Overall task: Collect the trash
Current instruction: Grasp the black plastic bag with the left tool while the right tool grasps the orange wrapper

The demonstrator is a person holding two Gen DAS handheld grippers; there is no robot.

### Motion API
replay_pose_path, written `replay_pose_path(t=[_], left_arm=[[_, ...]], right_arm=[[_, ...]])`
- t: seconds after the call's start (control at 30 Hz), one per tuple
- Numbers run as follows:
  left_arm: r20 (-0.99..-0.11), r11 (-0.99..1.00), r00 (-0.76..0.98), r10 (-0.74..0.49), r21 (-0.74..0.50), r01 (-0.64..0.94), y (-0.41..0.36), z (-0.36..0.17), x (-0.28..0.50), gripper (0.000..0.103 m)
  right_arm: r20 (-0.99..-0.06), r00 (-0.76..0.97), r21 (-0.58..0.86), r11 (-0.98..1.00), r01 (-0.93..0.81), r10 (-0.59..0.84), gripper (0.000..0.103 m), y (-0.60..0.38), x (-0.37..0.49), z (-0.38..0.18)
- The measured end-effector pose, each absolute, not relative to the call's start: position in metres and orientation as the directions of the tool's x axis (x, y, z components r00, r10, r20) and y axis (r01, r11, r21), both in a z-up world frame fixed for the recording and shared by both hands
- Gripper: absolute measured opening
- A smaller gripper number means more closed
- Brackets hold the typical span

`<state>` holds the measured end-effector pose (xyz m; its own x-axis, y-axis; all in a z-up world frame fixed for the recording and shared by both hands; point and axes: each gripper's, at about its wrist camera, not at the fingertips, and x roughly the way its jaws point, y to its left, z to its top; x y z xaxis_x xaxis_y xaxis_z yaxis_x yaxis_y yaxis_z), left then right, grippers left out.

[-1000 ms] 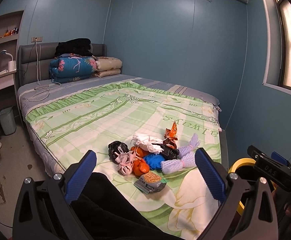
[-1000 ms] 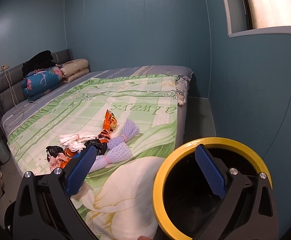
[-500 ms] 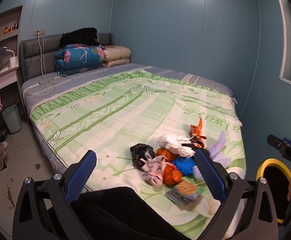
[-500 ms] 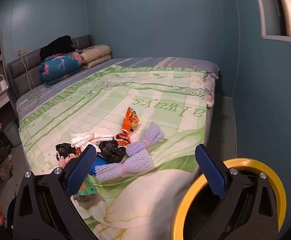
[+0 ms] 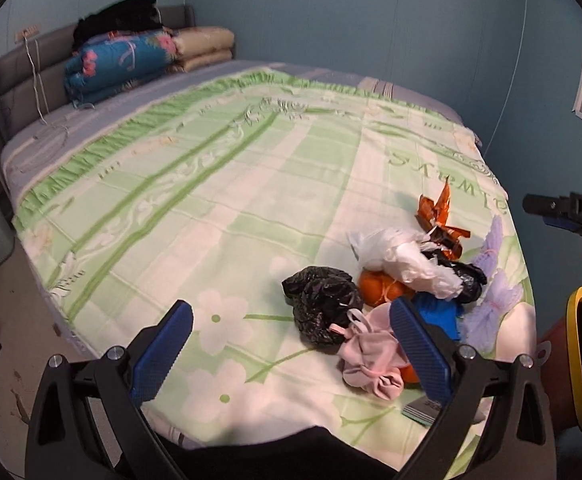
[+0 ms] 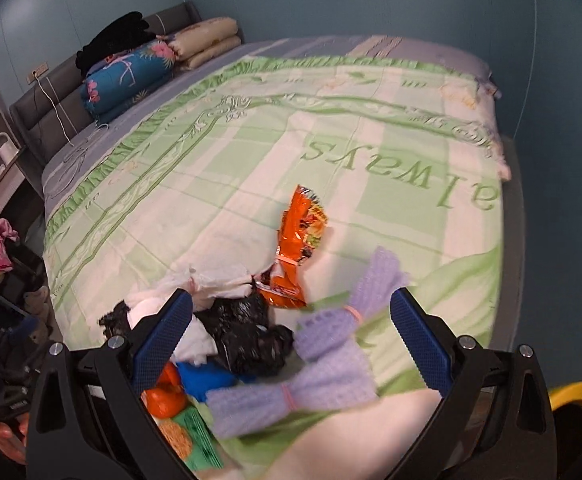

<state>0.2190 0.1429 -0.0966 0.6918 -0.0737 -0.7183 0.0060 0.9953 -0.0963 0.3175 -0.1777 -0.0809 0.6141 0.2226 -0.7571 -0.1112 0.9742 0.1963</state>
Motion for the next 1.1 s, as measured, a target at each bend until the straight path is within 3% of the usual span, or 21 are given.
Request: replay_pose_path(t=[0.37,0.67,0.83,0.93,1.1], left_arm=[[-0.778,0.961,0.578,-0.245,-0.272,0.040,0.158,-0.146,0.289,0.095],[-0.787,0.956,0.551,-0.280,-0.284,0.079,0.142,-0.161,0.300,0.093],[-0.791,0.952,0.536,-0.297,-0.286,0.105,0.131,-0.167,0.304,0.079],[-0.794,0.952,0.529,-0.300,-0.281,0.119,0.125,-0.171,0.304,0.063],[-0.780,0.947,0.541,-0.316,-0.294,0.129,0.125,-0.170,0.303,0.042]], right_arm=[[-0.834,0.487,0.237,0.965,-0.110,0.260,0.095,-0.152,0.400,-0.123],[-0.821,0.519,0.195,0.972,-0.133,0.236,0.093,-0.144,0.410,-0.113],[-0.858,0.488,0.112,0.986,-0.123,0.159,0.080,-0.137,0.413,-0.132],[-0.875,0.471,0.073,0.992,-0.107,0.115,0.069,-0.133,0.415,-0.148],[-0.879,0.474,-0.006,0.994,-0.111,0.048,0.044,-0.121,0.418,-0.162]])
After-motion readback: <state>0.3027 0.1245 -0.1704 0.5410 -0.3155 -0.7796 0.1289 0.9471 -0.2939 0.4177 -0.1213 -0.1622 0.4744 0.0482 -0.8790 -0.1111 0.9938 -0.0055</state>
